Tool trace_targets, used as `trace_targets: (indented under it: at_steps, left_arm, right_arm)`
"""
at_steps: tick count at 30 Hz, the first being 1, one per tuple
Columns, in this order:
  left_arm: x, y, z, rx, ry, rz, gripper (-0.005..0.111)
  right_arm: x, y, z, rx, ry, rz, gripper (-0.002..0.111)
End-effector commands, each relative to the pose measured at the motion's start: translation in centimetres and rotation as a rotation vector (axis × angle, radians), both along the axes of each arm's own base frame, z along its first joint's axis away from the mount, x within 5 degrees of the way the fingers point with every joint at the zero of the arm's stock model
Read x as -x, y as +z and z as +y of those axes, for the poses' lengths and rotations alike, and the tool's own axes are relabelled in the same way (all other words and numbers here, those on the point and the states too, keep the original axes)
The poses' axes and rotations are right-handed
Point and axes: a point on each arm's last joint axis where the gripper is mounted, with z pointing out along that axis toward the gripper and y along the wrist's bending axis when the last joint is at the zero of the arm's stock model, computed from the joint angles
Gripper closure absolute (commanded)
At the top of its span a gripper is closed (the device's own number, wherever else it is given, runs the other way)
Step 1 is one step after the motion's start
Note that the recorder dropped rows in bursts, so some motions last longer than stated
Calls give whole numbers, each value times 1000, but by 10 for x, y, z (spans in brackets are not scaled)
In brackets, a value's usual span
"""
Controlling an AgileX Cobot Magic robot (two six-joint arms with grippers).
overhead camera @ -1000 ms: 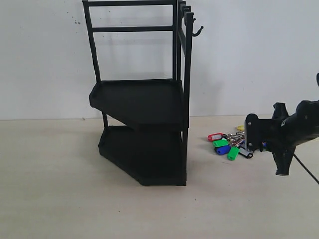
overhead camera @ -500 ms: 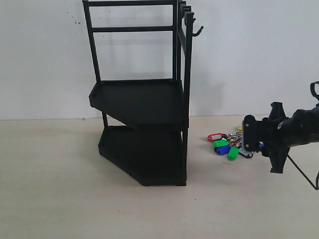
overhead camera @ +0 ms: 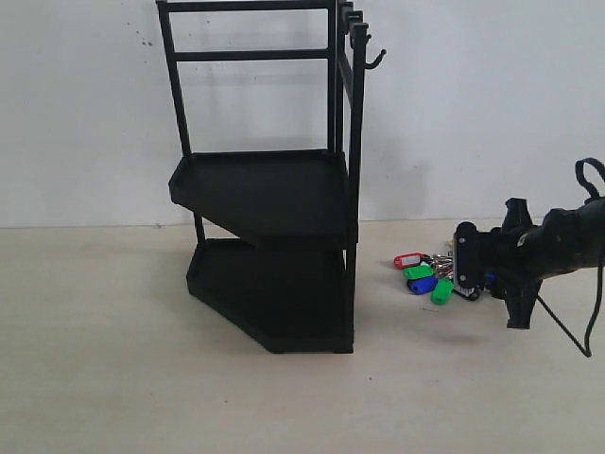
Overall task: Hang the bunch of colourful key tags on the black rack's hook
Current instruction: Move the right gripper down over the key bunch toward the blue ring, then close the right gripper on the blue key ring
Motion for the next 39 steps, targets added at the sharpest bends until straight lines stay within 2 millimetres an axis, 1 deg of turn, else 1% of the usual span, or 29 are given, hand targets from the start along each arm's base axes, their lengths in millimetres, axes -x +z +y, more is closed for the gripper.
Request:
trace_targets:
  at_steps: [1, 3, 7, 11, 13, 14, 16, 17, 26, 29, 33, 39]
  left_arm:
    - [0, 2, 0, 21, 6, -16, 102]
    - [0, 2, 0, 21, 6, -16, 102]
    - [0, 2, 0, 21, 6, -16, 102]
    - [0, 2, 0, 21, 6, -16, 102]
    - [0, 2, 0, 21, 6, -16, 102]
    - [0, 2, 0, 21, 6, -16, 102]
    - [0, 2, 0, 21, 6, -16, 102]
    - [0, 2, 0, 21, 6, -16, 102]
    - [0, 2, 0, 21, 6, -16, 102]
    - [0, 2, 0, 21, 6, -16, 102]
    - [0, 2, 0, 21, 6, -16, 102]
    - [0, 2, 0, 21, 6, -16, 102]
  right_arm:
    - [0, -7, -1, 5, 4, 20, 57]
    - [-2, -10, -1, 8, 7, 27, 57]
    - [-8, -9, -2, 2, 1, 48, 57]
    - [-8, -10, -2, 1, 1, 69, 58]
    - [-6, -11, -2, 0, 1, 81, 67]
    - [-6, -12, -2, 0, 1, 86, 77]
    - [-6, -12, -2, 0, 1, 88, 103]
    - [-6, -12, -2, -4, -3, 88, 108]
    - [-8, -9, -2, -18, -19, 51, 109]
    - [-10, -2, -2, -60, -63, 21, 109]
    - [-11, 20, -2, -114, -114, -37, 109]
    - [-9, 66, -2, -170, -157, -143, 109]
